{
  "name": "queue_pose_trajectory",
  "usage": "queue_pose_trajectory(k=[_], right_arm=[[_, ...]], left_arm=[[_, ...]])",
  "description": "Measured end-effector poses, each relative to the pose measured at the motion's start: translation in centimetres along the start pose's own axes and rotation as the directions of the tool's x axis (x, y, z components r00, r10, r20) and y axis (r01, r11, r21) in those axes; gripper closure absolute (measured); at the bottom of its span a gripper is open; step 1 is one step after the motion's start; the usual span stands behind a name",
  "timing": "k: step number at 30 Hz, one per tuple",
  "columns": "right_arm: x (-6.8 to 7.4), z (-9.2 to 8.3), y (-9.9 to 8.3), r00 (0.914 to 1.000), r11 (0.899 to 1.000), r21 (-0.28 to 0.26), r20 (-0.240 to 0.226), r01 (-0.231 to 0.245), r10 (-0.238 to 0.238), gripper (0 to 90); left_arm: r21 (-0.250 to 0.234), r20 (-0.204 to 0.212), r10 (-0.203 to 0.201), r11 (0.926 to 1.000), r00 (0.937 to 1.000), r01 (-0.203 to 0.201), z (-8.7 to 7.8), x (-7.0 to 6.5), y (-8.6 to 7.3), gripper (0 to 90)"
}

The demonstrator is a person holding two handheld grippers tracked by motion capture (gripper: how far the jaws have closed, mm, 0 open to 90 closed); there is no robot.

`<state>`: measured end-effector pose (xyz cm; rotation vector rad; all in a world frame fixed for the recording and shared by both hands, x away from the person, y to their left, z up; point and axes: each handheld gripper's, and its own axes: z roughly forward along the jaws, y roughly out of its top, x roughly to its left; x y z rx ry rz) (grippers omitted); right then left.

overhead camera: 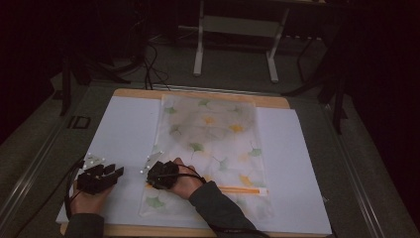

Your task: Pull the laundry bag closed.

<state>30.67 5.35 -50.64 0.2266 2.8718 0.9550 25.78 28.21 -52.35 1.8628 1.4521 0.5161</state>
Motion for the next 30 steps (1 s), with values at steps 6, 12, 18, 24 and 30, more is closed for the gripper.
queue_pose_trajectory(k=[6, 12, 18, 24, 30], right_arm=[[-0.1, 0.0, -0.3, 1.0000, 1.000, 0.010, -0.009, 0.000, 0.000, 81.3], [0.2, 0.6, 0.6, 1.0000, 1.000, -0.018, 0.009, -0.003, 0.003, 79.0], [0.2, 1.7, 2.0, 0.9989, 0.999, -0.036, 0.040, -0.023, 0.025, 76.9], [0.3, 2.0, 2.4, 0.9986, 0.998, -0.045, 0.038, -0.034, 0.036, 74.5], [1.0, 1.9, 2.2, 0.9999, 1.000, -0.021, 0.003, 0.016, -0.016, 68.1]], left_arm=[[0.002, 0.001, 0.002, 1.0000, 1.0000, -0.002, 0.1, -0.1, 0.0, 60.9], [-0.001, 0.001, -0.002, 1.0000, 1.0000, 0.002, 0.0, 0.0, 0.0, 60.8], [-0.006, 0.000, -0.005, 1.0000, 1.0000, 0.005, 0.0, 0.1, 0.0, 60.8], [-0.010, -0.006, -0.013, 0.9999, 0.9999, 0.013, -0.1, 0.2, 0.0, 60.8], [-0.004, -0.003, -0.008, 1.0000, 1.0000, 0.008, -0.1, 0.2, -0.1, 60.8]])
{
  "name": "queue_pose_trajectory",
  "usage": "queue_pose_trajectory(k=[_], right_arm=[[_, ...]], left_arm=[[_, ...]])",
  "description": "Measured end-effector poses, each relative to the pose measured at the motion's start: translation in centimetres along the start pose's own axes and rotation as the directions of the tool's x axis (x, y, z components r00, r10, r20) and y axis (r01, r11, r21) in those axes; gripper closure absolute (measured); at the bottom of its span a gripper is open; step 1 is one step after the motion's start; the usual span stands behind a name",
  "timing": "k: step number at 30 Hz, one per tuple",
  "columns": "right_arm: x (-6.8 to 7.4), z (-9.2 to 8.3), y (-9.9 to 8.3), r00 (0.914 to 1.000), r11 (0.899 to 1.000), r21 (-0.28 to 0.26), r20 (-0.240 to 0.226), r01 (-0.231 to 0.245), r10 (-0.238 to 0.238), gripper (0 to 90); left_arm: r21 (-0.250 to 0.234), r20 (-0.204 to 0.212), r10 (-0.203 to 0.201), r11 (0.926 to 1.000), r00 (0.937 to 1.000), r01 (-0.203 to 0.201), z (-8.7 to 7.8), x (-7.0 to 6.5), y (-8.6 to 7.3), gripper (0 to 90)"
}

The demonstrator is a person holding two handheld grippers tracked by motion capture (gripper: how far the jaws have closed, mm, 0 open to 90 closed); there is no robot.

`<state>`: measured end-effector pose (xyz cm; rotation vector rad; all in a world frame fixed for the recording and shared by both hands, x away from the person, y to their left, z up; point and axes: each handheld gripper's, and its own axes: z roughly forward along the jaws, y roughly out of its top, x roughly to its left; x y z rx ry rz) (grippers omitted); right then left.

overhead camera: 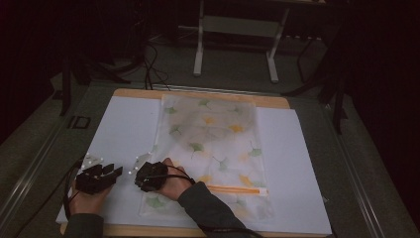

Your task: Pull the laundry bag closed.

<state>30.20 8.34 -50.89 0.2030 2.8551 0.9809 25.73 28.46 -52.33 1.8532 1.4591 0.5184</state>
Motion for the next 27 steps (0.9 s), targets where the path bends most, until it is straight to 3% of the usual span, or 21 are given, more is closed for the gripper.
queue_pose_trajectory(k=[4, 7, 15, 18, 27], right_arm=[[0.2, 0.4, -0.1, 0.9994, 0.999, 0.033, -0.024, 0.027, -0.026, 66.5], [0.4, 0.9, 0.0, 0.9984, 0.996, 0.068, -0.030, 0.050, -0.048, 70.5], [-0.1, 1.2, 0.2, 0.9980, 0.994, 0.105, -0.059, 0.027, -0.021, 76.6], [-0.3, 1.3, 0.3, 0.9990, 0.993, 0.115, -0.043, 0.018, -0.013, 82.1], [-0.2, 0.8, 0.2, 0.9999, 0.998, 0.067, -0.016, 0.003, -0.002, 82.8]], left_arm=[[0.000, 0.000, 0.002, 1.0000, 1.0000, -0.002, 0.0, 0.0, 0.0, 60.8], [0.000, 0.000, 0.001, 1.0000, 1.0000, -0.001, 0.0, 0.0, 0.0, 60.8], [-0.003, 0.000, -0.001, 1.0000, 1.0000, 0.001, 0.0, 0.1, 0.0, 60.4], [-0.002, 0.000, -0.001, 1.0000, 1.0000, 0.001, 0.0, 0.0, 0.0, 60.4], [-0.002, -0.001, 0.000, 1.0000, 1.0000, 0.000, 0.0, 0.0, 0.0, 60.4]])
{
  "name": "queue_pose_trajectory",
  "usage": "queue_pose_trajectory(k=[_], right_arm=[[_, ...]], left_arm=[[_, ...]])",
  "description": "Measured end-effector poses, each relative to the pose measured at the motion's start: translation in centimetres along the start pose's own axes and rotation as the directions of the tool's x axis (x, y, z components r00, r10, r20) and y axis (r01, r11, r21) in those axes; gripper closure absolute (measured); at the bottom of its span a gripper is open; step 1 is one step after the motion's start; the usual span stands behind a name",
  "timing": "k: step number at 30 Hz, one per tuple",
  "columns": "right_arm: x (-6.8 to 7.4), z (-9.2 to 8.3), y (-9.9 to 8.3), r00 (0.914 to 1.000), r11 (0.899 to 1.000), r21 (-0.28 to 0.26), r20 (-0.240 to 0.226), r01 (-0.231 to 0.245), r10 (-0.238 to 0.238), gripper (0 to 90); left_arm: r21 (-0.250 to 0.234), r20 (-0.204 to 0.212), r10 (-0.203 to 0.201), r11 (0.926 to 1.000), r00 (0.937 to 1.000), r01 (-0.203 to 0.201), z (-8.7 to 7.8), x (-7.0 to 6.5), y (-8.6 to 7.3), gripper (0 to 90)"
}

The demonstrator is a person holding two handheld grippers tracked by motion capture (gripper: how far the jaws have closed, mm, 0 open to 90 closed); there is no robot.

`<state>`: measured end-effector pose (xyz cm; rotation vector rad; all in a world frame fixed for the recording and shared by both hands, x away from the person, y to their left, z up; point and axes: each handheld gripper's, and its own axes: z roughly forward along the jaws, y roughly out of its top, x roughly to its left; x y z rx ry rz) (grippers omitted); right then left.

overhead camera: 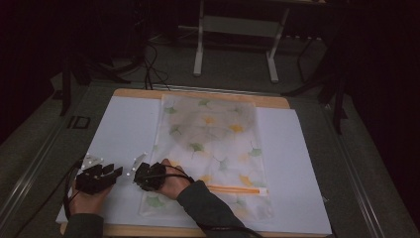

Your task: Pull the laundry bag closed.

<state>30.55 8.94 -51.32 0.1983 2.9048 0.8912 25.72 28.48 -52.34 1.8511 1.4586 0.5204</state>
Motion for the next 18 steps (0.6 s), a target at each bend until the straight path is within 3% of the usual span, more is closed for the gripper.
queue_pose_trajectory(k=[8, 18], right_arm=[[0.1, -0.7, -0.1, 0.9998, 0.999, -0.038, 0.019, -0.003, 0.004, 84.2], [-0.2, -1.2, -0.6, 0.9992, 0.999, -0.042, 0.030, -0.024, 0.025, 85.1]], left_arm=[[0.003, 0.001, 0.002, 1.0000, 1.0000, -0.002, 0.0, 0.0, 0.0, 60.4], [0.000, -0.001, -0.001, 1.0000, 1.0000, 0.001, 0.0, 0.0, 0.0, 60.4]])
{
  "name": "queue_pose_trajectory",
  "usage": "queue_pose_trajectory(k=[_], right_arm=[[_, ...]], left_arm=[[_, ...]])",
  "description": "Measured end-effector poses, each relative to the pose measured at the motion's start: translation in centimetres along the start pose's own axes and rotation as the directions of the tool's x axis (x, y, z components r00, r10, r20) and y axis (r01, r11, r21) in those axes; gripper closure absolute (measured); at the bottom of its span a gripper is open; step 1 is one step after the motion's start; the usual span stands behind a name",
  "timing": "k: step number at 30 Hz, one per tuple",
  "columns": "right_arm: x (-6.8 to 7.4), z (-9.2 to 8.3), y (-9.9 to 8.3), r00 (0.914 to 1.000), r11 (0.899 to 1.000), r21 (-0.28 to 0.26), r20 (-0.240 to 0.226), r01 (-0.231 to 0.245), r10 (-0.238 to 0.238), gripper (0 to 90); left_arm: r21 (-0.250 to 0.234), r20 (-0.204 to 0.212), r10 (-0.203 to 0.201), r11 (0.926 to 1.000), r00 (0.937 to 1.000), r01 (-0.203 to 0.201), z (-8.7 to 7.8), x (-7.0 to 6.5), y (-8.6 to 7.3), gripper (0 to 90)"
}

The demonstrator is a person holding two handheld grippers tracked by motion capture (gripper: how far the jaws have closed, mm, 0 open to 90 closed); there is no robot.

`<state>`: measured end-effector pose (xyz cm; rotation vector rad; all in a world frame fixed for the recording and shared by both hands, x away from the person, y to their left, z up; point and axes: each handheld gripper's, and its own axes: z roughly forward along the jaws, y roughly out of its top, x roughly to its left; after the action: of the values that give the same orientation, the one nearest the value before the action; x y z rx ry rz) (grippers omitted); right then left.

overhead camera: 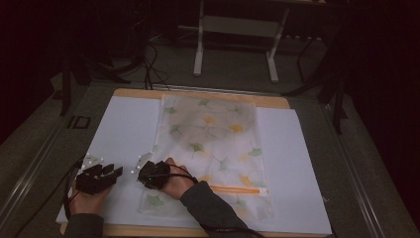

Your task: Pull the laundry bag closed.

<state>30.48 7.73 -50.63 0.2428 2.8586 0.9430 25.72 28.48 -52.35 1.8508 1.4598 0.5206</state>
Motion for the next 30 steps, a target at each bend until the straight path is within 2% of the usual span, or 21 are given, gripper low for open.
queue_pose_trajectory(k=[4, 14, 20, 23, 26, 30], right_arm=[[-0.1, -0.2, -0.2, 0.9999, 1.000, -0.010, 0.011, -0.009, 0.009, 84.8], [-0.5, -0.1, -0.7, 0.9995, 1.000, 0.022, 0.026, -0.021, 0.021, 86.6], [-0.2, -0.1, -0.2, 0.9995, 1.000, 0.001, 0.018, -0.025, 0.025, 83.6], [0.1, 0.4, 0.5, 0.9994, 1.000, 0.000, 0.013, -0.031, 0.031, 77.8], [0.1, 1.0, 0.9, 0.9991, 0.999, 0.016, 0.027, -0.033, 0.033, 76.1], [-0.3, 1.7, 1.0, 0.9970, 0.997, 0.046, 0.048, -0.063, 0.060, 75.2]], left_arm=[[0.000, 0.000, 0.002, 1.0000, 1.0000, -0.002, 0.0, -0.1, 0.0, 60.4], [0.001, 0.000, 0.001, 1.0000, 1.0000, -0.001, 0.0, 0.0, 0.0, 60.4], [-0.003, -0.003, -0.003, 1.0000, 1.0000, 0.003, 0.0, 0.0, 0.0, 60.3], [-0.004, -0.002, -0.003, 1.0000, 1.0000, 0.003, 0.0, 0.0, 0.0, 60.3], [-0.004, 0.000, -0.003, 1.0000, 1.0000, 0.003, -0.1, 0.1, 0.0, 60.3], [-0.005, -0.001, -0.007, 1.0000, 1.0000, 0.007, -0.1, 0.1, 0.0, 60.3]])
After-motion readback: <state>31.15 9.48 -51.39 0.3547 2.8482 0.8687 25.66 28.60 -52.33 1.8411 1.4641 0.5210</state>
